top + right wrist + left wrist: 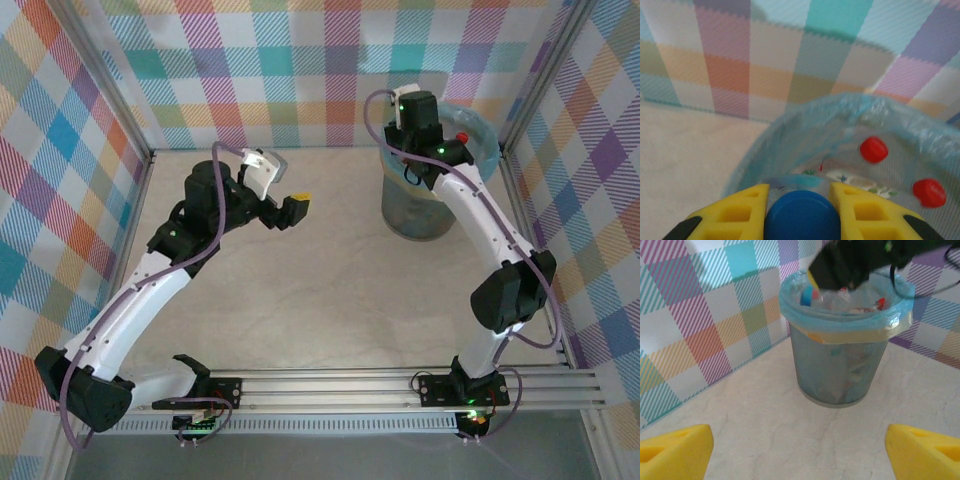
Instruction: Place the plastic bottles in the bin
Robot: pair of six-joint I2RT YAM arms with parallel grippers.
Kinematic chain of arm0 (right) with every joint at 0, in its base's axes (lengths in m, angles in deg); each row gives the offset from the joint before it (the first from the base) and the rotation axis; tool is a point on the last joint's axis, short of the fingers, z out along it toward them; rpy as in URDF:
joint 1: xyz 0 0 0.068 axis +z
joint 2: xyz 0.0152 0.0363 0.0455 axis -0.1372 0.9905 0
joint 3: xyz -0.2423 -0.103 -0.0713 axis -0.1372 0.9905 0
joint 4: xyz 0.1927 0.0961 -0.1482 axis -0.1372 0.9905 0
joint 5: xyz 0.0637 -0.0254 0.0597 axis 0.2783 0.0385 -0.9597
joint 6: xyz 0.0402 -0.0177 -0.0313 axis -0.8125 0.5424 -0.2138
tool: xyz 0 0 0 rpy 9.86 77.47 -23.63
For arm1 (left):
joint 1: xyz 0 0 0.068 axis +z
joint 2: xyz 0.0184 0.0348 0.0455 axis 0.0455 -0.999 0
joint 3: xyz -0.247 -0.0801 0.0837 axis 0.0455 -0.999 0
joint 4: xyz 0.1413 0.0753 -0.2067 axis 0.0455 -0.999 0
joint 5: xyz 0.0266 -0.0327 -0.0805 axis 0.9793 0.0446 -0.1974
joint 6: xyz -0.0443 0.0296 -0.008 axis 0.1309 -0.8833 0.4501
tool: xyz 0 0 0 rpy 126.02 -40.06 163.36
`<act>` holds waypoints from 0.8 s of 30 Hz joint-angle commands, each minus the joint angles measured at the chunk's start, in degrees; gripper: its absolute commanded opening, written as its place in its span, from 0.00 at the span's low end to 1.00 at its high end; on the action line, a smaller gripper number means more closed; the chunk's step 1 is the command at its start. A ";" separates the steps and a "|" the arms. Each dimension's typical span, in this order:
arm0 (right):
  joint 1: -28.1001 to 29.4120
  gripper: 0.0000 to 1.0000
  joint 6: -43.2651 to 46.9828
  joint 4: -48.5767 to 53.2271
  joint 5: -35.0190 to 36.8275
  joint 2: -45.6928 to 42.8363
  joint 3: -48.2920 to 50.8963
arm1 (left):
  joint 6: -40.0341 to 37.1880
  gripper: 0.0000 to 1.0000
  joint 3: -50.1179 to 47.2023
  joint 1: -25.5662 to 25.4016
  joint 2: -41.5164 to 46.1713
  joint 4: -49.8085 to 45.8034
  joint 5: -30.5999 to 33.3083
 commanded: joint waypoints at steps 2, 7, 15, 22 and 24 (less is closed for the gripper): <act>-1.15 0.33 -2.45 -4.29 1.94 -4.02 5.06 | 1.33 0.89 -0.93 0.49 2.21 1.88 0.74; -4.40 0.56 -8.26 0.50 -4.05 -4.76 7.43 | 2.07 0.89 -1.29 0.49 2.04 1.70 0.85; -5.16 0.78 -14.37 7.56 -9.59 -12.60 4.90 | 3.12 0.89 -1.00 0.49 1.50 1.53 1.11; -5.11 0.59 -15.06 4.98 -10.78 -16.34 4.84 | 3.73 0.89 -0.94 0.49 1.05 1.54 1.77; -5.21 0.47 -14.78 4.75 -12.84 -13.95 3.60 | 3.89 0.89 -0.97 0.49 0.67 1.47 2.14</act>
